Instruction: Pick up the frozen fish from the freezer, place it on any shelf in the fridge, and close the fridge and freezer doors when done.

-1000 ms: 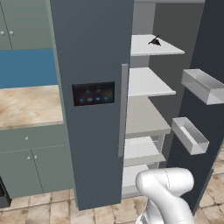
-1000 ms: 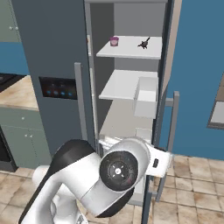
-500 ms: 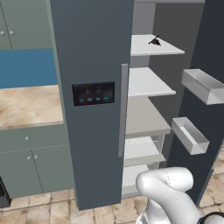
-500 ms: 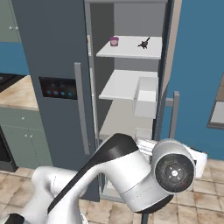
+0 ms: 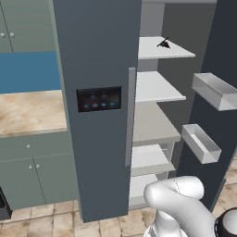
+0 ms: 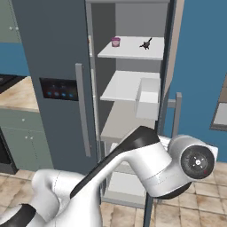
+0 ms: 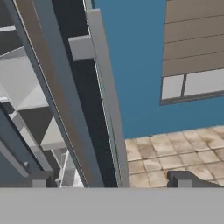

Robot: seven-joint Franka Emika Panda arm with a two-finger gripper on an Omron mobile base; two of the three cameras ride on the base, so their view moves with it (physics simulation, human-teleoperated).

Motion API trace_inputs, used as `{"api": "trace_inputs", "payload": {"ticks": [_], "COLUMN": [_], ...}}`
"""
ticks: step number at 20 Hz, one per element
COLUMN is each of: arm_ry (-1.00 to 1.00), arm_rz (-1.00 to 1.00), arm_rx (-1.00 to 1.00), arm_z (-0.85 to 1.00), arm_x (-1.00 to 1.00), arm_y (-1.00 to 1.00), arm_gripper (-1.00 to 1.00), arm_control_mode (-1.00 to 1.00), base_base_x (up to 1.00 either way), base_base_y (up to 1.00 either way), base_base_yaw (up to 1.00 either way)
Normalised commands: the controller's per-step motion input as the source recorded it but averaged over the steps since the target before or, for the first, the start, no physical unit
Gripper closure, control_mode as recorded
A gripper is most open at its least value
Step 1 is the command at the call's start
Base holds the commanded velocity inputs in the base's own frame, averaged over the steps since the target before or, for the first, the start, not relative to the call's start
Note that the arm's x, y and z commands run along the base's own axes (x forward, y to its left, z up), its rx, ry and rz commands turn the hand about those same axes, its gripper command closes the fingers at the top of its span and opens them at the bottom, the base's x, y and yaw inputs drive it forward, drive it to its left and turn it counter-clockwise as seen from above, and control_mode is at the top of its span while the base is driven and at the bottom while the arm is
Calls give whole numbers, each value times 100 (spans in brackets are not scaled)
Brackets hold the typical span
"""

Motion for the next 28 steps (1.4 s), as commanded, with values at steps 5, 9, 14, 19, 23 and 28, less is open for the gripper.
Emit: {"api": "trace_inputs", "payload": {"ticks": [5,9,14,19,23,28], "arm_ry": [2,8,2,0,0,0], "arm_rz": [2,4,3,5,5,4], "arm_rx": [6,9,7,8,12,14], "arm_z": [-25,-19,-20,-9,-8,-15], "arm_x": [40,39,48,36,29,6], "arm_y": [-14,-25,-36,-46,-39,7], "arm_gripper": [-100,-100,-100,-100,-100,-100], "arm_control_mode": [-100,-100,-100,-100,-100,-100], "base_base_x": [0,0,0,0,0,0], "base_base_y": [0,0,0,0,0,0], "base_base_yaw": [0,0,0,0,0,0]}}
